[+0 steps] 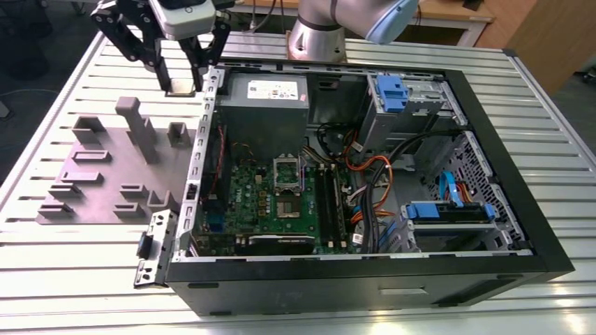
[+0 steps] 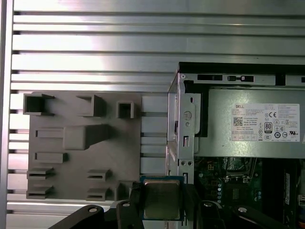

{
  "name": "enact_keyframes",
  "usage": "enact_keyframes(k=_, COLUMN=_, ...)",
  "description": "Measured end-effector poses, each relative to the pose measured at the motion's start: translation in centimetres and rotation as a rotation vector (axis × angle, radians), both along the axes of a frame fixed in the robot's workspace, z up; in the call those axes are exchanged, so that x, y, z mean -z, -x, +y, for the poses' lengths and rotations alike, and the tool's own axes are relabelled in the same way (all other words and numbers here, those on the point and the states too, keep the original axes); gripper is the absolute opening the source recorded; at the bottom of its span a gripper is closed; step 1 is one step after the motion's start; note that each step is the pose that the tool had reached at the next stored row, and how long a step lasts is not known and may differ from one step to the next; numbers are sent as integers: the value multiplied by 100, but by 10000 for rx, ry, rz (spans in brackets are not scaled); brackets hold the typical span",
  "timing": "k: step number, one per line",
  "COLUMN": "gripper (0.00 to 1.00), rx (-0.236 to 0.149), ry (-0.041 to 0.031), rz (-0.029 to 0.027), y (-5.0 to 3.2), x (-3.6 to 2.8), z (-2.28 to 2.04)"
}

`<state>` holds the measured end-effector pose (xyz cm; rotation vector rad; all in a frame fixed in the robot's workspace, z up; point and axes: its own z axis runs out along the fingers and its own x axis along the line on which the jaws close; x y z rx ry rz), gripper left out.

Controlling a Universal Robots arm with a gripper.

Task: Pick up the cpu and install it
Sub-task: 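Pick up the cpu and move it towards the insertion slot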

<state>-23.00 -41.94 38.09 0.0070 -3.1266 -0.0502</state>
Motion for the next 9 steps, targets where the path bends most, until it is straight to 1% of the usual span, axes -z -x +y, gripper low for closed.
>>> enact_keyframes(k=9, gripper=45, rx=1, ry=-1, rz=-1, y=-25, x=0, z=0)
